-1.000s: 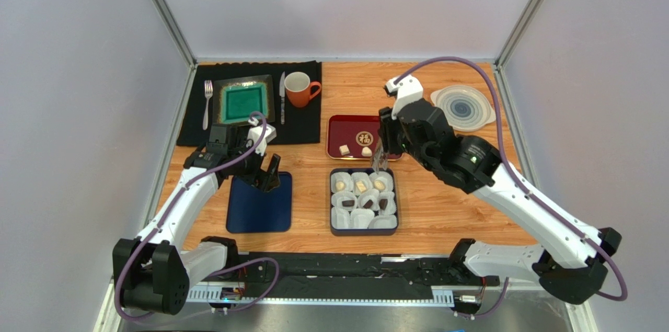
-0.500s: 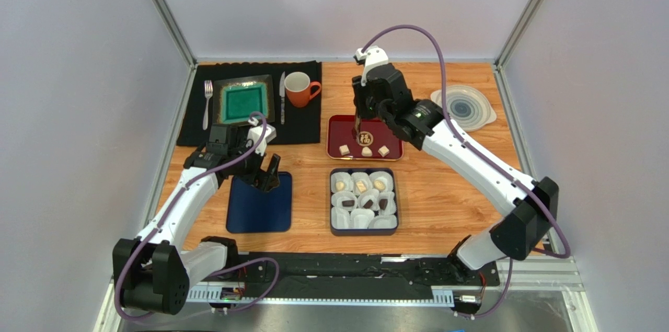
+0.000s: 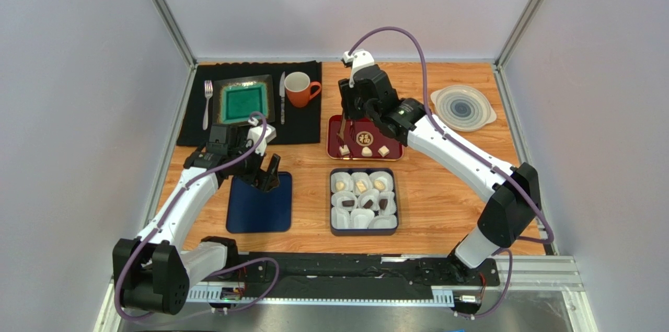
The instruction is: Pack the chocolate
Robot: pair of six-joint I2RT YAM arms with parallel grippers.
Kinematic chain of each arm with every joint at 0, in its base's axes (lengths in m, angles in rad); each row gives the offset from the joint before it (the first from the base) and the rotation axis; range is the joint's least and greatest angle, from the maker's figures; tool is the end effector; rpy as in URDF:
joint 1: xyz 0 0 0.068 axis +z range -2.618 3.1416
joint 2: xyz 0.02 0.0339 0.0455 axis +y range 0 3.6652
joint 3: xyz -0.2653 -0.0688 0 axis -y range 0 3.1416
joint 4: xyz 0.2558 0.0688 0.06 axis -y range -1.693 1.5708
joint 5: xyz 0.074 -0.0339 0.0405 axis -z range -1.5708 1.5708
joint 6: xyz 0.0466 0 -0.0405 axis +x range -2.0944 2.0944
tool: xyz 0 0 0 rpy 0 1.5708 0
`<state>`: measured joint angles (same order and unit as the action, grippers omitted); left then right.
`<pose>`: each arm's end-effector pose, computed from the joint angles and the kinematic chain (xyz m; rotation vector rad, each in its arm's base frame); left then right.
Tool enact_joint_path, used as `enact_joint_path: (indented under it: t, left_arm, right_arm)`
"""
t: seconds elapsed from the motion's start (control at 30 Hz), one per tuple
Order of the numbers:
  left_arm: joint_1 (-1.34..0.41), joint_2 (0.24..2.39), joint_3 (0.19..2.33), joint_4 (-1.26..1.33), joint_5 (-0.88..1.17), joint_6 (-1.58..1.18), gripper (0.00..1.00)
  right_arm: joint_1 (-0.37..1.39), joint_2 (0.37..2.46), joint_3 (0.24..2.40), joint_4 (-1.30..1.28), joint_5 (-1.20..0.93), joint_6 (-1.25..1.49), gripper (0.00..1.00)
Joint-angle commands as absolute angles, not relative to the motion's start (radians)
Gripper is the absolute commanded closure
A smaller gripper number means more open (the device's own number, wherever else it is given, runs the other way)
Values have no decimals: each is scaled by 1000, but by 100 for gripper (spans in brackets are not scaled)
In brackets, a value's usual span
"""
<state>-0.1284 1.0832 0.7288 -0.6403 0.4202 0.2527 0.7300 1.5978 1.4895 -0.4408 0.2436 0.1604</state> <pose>0.2157 -0.0470 0.2176 0.6291 2.4268 -0.4865 0.2979 0.2515 0.3485 -0.4537 2.0648 0.2761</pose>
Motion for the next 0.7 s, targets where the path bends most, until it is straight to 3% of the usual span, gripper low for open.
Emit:
enact_joint_path:
  t: [0.0,0.67]
  left_arm:
    - [-121,1072,765,-640,426,275,1]
    - [-121,1068,765,-641,420,282,1]
  right_arm:
    - [730,1618,1526,-357,253,169,60]
    - [729,1672,1474,-324,272,198,60]
